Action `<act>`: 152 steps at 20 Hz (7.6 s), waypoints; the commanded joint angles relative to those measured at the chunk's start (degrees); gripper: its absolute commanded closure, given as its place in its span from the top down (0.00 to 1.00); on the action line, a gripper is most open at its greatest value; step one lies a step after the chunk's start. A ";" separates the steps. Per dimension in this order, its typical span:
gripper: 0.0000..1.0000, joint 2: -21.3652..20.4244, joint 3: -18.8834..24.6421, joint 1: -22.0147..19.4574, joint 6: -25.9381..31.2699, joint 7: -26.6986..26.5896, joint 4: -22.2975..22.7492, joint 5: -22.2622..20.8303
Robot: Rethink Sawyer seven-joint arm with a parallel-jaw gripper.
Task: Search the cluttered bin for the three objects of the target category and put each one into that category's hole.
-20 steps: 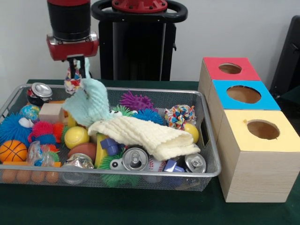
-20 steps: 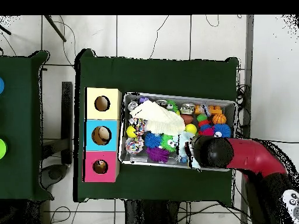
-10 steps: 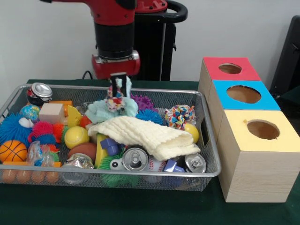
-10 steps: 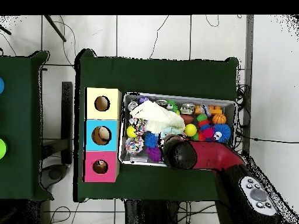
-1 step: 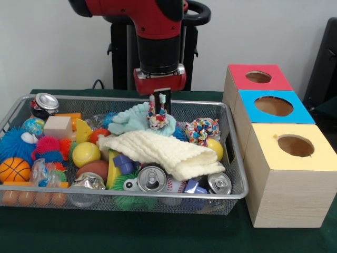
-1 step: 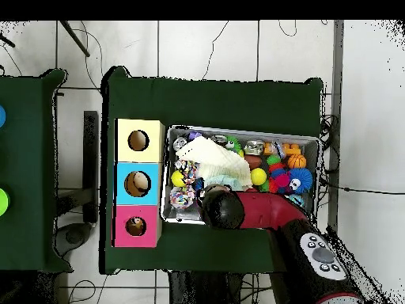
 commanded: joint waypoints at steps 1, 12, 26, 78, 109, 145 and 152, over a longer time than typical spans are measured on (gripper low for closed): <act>1.00 1.69 -1.46 -0.15 -0.89 11.85 0.52 4.59; 1.00 1.51 -0.69 -0.30 -2.78 11.49 0.79 5.77; 1.00 -13.52 -2.44 1.12 16.84 7.10 -0.10 10.46; 1.00 2.68 5.69 -12.87 36.10 -19.58 -32.70 0.28; 1.00 16.81 14.39 -17.18 24.80 -13.82 -33.37 -9.01; 1.00 6.74 10.38 -24.33 7.43 -4.13 -5.35 -18.33; 1.00 5.94 10.20 -26.50 8.28 -3.82 -4.34 -19.14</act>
